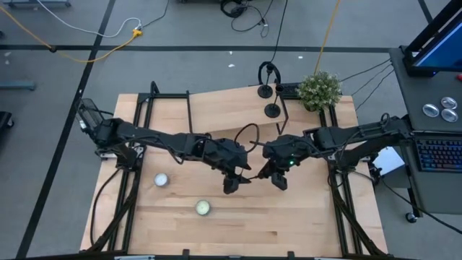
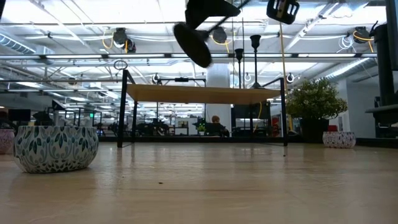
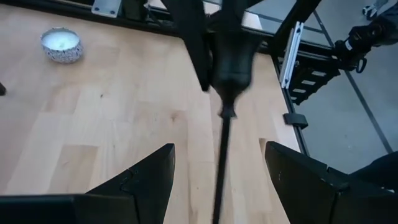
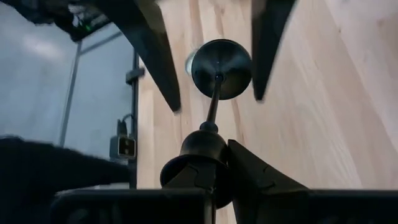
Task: Pick & Place candle stick holders
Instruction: Put the black candle holder on the shelf
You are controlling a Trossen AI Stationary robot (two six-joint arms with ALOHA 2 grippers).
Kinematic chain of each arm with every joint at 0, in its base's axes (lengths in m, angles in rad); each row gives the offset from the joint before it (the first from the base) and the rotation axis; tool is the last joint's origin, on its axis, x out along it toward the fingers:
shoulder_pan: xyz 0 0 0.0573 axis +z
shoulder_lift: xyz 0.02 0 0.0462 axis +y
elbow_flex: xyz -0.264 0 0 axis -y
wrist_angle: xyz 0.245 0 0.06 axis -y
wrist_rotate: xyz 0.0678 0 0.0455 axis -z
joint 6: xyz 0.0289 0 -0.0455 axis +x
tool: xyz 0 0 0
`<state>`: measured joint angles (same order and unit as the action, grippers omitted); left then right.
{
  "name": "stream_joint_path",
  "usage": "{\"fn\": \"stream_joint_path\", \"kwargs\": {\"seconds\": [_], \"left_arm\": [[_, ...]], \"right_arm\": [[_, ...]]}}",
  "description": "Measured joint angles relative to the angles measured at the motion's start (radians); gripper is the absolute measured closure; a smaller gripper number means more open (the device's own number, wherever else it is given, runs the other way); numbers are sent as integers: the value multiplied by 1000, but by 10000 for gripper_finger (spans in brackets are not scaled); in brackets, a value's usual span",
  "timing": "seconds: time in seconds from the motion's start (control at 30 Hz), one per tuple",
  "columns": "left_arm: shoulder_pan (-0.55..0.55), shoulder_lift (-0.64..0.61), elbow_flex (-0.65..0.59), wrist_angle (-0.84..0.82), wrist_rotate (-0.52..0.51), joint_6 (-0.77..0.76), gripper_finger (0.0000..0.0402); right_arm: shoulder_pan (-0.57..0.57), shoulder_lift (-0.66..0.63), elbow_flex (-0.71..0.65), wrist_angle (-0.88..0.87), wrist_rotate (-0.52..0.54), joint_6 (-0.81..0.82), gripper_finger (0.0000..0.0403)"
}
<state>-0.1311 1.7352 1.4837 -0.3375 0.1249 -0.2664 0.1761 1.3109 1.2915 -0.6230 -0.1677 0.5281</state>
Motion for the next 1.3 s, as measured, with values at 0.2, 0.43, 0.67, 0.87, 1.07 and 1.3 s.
{"fn": "stream_joint_path", "kwargs": {"seconds": [0.2, 0.43, 0.67, 0.87, 1.07, 1.3], "left_arm": [[20, 0, 0, 3, 4, -2, 147], [22, 0, 0, 1, 7, 0, 147], [23, 42, 1, -4, 45, -1, 147], [31, 47, 1, 5, 62, -13, 147], [39, 46, 1, 69, 112, -43, 147], [42, 46, 1, 78, 115, -57, 172]], "right_arm": [[0, 0, 0, 38, 15, -8, 391], [0, 0, 0, 58, 37, -9, 391], [0, 0, 0, 69, 37, -9, 391], [0, 0, 0, 57, 40, 8, 391], [0, 0, 0, 50, 40, 10, 391], [0, 0, 0, 38, 41, 10, 391]]}}
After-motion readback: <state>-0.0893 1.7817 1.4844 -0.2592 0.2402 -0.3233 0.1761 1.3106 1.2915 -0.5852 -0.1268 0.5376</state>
